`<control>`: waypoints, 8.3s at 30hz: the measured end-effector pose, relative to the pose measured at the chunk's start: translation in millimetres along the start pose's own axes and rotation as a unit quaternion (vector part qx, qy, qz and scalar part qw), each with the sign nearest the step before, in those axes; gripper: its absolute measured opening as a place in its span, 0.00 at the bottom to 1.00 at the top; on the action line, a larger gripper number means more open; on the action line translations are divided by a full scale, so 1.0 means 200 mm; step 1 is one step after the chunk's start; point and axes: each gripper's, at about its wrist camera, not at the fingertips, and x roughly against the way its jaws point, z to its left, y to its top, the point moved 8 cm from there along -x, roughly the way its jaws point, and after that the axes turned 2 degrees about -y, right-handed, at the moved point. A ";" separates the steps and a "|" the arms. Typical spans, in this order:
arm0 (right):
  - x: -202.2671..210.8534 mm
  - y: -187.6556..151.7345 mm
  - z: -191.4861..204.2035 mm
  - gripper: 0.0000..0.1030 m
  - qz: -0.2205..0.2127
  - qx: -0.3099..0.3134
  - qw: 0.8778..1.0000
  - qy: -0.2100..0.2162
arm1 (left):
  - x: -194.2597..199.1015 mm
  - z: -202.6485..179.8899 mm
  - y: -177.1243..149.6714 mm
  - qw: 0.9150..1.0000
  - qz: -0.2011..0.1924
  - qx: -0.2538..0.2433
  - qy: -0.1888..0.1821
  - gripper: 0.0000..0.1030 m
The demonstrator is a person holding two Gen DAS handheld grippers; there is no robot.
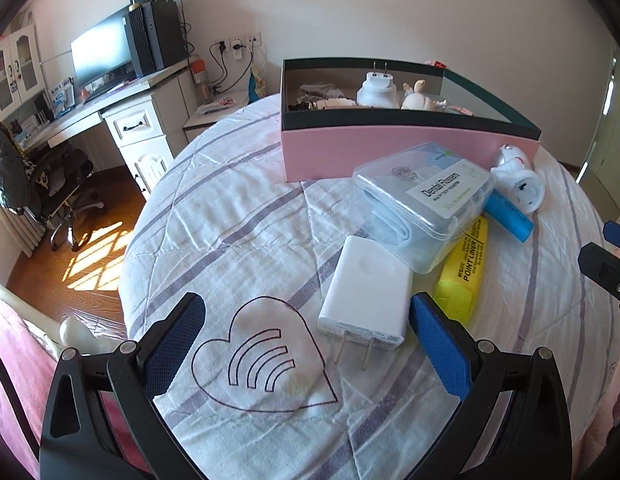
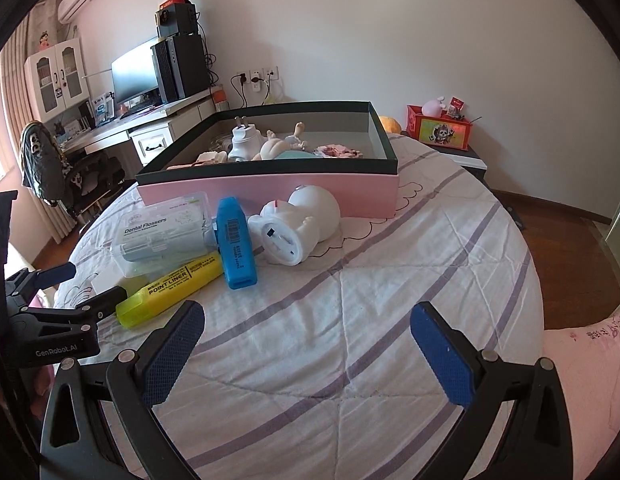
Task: Organize rigid objects
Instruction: 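Grasp the white plug adapter with the left gripper while the right gripper grasps the white piggy bank, then carry the plug adapter and piggy bank into the pink box and release, then withdraw both tools from the pink box and move toward the bed items, then grasp the yellow highlighter with the left gripper while the right gripper grasps the blue marker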
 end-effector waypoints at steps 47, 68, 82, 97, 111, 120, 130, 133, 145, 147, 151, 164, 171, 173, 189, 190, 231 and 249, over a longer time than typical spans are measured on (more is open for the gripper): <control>0.39 0.25 0.18 0.70 -0.121 0.003 0.990 0.073 | 0.59 -0.20 0.16 0.988 -0.144 -0.007 -0.054 0.39; 1.38 0.31 0.38 0.70 -0.292 0.065 0.954 0.023 | 1.63 -0.32 0.20 0.940 -0.338 -0.031 -0.037 0.39; 1.43 0.32 0.41 0.70 -0.309 0.077 0.948 0.028 | 1.74 -0.27 0.18 0.932 -0.361 -0.028 -0.015 0.39; 1.05 0.52 0.31 0.70 -0.267 0.068 0.961 0.029 | 1.32 -0.30 0.43 0.948 -0.315 -0.043 -0.001 0.39; 0.11 0.90 0.15 0.70 -0.158 0.054 0.985 0.051 | 0.27 -0.44 0.95 0.983 -0.163 -0.081 -0.031 0.40; -0.46 0.84 -0.03 0.70 -0.055 0.028 0.998 0.026 | -0.31 -0.29 1.01 0.996 -0.060 -0.060 -0.004 0.33; -0.66 0.74 -0.09 0.71 0.008 0.006 1.000 0.027 | -0.45 -0.26 0.97 0.998 -0.029 -0.052 -0.007 0.60; -0.60 0.74 -0.09 0.76 0.004 -0.004 0.999 0.037 | -0.36 -0.23 0.95 0.998 -0.050 -0.044 -0.008 0.78; 0.13 0.71 0.07 0.87 -0.116 0.005 0.992 0.048 | 0.44 -0.13 0.79 0.984 -0.179 -0.008 -0.016 1.00; 0.29 0.69 0.09 0.94 -0.139 0.005 0.989 0.047 | 0.59 -0.12 0.74 0.979 -0.202 -0.001 -0.013 1.00; 0.58 0.62 0.16 1.00 -0.182 0.014 0.982 0.044 | 0.86 -0.15 0.62 0.969 -0.245 -0.009 0.002 1.00; 1.20 0.37 0.24 1.00 -0.259 0.023 0.965 0.006 | 1.49 -0.18 0.31 0.941 -0.338 -0.001 0.032 1.00; 1.36 0.31 0.27 1.00 -0.278 0.026 0.960 -0.001 | 1.64 -0.19 0.22 0.933 -0.359 0.003 0.031 1.00; 1.39 0.30 0.27 1.00 -0.283 0.028 0.959 -0.002 | 1.67 -0.19 0.20 0.931 -0.364 0.004 0.030 1.00; 1.32 0.29 0.24 1.00 -0.266 0.024 0.964 -0.004 | 1.57 -0.22 0.21 0.936 -0.351 0.000 0.034 1.00; 1.29 0.29 0.24 1.00 -0.260 0.023 0.965 -0.004 | 1.54 -0.22 0.22 0.938 -0.346 -0.002 0.033 1.00; -0.16 -0.01 -0.17 1.00 0.048 0.034 0.998 -0.035 | -0.07 -0.55 0.07 0.994 0.002 -0.089 -0.066 0.33; -0.43 0.15 0.18 0.32 0.088 0.141 0.983 0.073 | 0.06 -0.30 -0.08 0.993 0.013 -0.016 -0.112 0.26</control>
